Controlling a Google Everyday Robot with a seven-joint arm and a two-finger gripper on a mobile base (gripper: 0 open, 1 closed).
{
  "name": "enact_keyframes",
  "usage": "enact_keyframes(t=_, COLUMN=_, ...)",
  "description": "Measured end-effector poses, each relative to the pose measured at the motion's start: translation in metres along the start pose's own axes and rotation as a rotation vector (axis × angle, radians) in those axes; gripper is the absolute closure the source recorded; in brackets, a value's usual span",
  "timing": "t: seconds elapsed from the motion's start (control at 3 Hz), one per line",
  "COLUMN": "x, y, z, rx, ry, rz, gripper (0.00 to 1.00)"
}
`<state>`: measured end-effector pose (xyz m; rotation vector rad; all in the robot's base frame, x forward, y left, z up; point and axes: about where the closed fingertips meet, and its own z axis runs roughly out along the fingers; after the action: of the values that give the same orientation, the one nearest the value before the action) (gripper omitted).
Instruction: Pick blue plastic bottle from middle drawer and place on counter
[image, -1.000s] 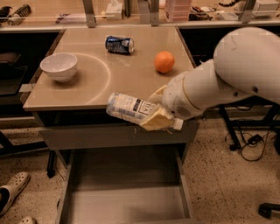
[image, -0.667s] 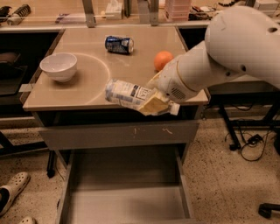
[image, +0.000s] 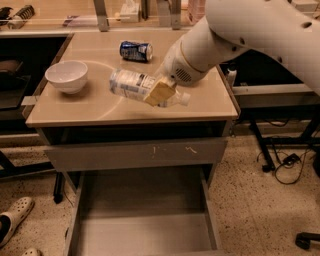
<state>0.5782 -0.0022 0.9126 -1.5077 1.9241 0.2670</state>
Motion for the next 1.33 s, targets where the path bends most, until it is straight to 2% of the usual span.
enact_keyframes(t=0.67, x=-0.026, y=-0.038, z=0.04, rx=-0.019, ry=-0.001, rz=0.035, gripper=1.0)
enact_keyframes(t=1.33, x=-0.032, y=-0.063, z=0.094, rx=-0.076, ry=-0.001, rz=0.098, gripper=1.0)
